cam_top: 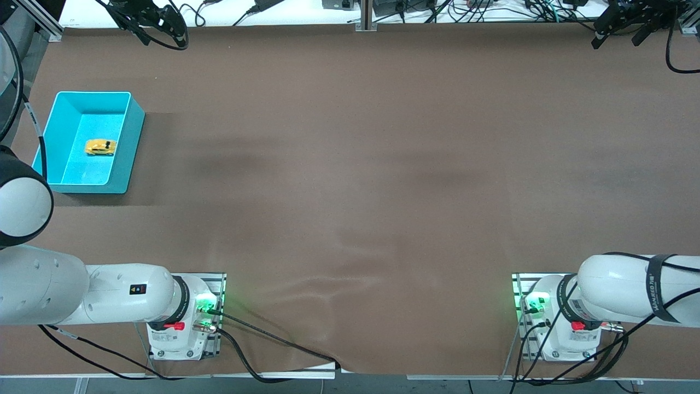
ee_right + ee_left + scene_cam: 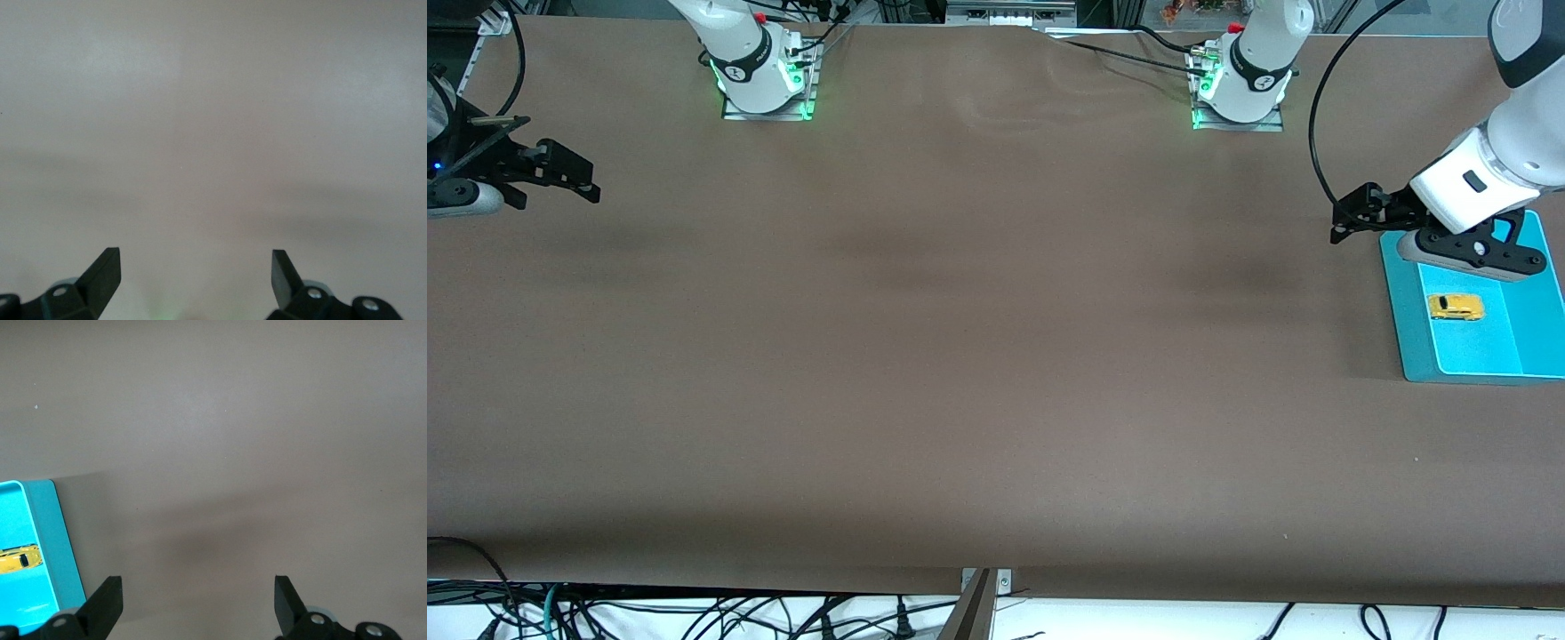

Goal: Wind and store yellow beetle car

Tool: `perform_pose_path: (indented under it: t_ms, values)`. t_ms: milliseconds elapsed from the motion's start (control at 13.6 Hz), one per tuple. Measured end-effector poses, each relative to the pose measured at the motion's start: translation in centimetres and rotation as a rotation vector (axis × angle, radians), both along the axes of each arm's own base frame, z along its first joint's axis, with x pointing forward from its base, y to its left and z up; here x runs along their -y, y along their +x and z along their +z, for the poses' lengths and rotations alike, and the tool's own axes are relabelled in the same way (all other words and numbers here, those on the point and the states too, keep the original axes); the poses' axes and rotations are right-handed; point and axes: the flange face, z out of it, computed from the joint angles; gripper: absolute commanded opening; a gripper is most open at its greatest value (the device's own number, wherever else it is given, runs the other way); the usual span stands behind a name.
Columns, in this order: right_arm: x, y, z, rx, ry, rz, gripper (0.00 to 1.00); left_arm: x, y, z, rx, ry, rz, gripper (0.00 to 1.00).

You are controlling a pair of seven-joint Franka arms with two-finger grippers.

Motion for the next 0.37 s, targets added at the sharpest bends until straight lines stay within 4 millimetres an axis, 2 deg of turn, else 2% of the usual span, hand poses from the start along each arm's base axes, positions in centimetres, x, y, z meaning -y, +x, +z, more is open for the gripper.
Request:
perform_pose_path:
  t_ms: [368]
  values:
    - [0.0,0.0,0.0,0.0,0.0,0.0,1.0,-0.75,-0.12,0.42,0.008,0.0,0.014,1.0]
